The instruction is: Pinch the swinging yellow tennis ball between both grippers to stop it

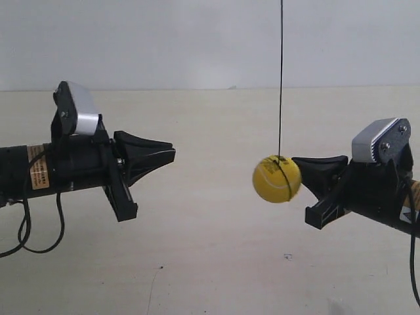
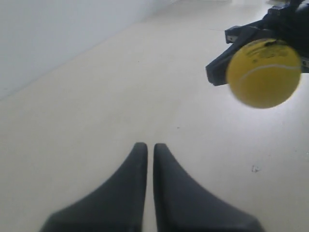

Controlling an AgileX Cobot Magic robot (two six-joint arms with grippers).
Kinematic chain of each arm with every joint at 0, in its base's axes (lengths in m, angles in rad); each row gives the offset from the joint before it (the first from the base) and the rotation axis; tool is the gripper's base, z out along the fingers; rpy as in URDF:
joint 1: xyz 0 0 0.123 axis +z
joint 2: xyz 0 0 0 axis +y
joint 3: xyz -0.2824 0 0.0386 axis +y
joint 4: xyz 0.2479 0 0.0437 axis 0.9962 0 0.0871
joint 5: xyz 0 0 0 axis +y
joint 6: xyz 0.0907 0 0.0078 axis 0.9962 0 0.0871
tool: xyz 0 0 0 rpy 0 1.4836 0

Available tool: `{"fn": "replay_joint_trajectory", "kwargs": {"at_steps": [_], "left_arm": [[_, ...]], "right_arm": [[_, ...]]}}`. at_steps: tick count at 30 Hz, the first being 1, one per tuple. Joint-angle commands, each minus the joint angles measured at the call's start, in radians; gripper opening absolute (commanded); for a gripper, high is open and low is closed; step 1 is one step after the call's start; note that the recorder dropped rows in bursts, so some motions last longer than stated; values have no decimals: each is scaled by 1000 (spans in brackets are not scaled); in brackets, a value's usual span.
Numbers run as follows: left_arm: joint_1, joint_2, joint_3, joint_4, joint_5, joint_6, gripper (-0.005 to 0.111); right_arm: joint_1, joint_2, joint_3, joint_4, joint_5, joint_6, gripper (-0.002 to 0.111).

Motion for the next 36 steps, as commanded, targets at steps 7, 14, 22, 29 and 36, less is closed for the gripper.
{"fn": "replay_joint_trajectory", "kwargs": {"at_steps": [7,14,22,29,36], "left_arm": [[-60,1,-38,-1,66,-26,5],[-69,1,-38,-1,70,-26,5],[-69,1,-38,-1,64,-26,5],[-69,1,-44,-1,60,-42,5],[-69,1,-45,51,38,-65,5]], "right_arm": [[0,0,-3,-34,-27,12,0],[0,0,-3,-50,-27,19,0],[0,0,-3,-52,-27,18,0],[0,0,-3,-121,-27,35,0],[0,0,-3,-129,-27,45,0]]}}
